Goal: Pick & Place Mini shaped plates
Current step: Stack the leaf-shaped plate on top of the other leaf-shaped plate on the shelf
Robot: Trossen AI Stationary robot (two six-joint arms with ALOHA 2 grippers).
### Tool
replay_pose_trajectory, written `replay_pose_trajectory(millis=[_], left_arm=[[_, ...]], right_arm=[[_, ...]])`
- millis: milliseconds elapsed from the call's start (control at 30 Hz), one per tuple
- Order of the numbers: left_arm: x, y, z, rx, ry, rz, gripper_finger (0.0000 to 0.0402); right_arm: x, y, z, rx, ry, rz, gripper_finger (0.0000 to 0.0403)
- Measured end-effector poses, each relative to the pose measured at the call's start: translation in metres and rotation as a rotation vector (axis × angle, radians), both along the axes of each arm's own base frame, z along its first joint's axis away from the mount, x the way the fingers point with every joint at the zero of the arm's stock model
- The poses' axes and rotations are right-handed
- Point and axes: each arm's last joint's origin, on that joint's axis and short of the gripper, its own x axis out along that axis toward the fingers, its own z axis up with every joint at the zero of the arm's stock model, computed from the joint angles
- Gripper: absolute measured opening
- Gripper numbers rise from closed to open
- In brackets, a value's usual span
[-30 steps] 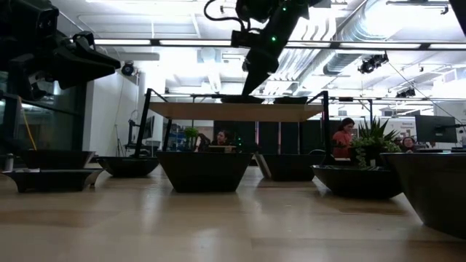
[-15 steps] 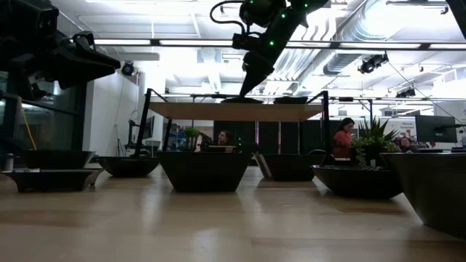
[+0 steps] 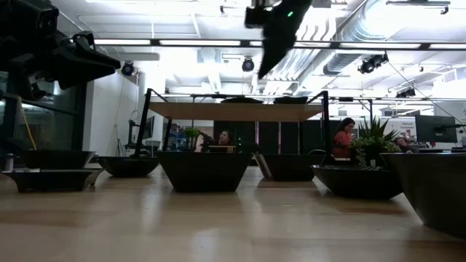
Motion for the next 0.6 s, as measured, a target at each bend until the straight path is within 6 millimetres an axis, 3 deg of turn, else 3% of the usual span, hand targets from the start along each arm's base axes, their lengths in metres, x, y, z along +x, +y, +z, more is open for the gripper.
replay_pose_trajectory(millis=[167, 400, 600], left_arm=[[0.0, 0.0, 0.0, 0.0, 0.0, 0.0, 0.0101], [0.0, 0.0, 0.0, 0.0, 0.0, 0.0, 0.0101], [0.0, 0.0, 0.0, 0.0, 0.0, 0.0, 0.0101]], right_arm=[[-0.028, 0.031, 0.003, 0.099, 0.127, -0.079, 0.0], [-0.061, 0.072, -0.024, 0.157, 0.192, -0.126, 0.0], [-0.089, 0.094, -0.042, 0.188, 0.17, -0.225, 0.0]])
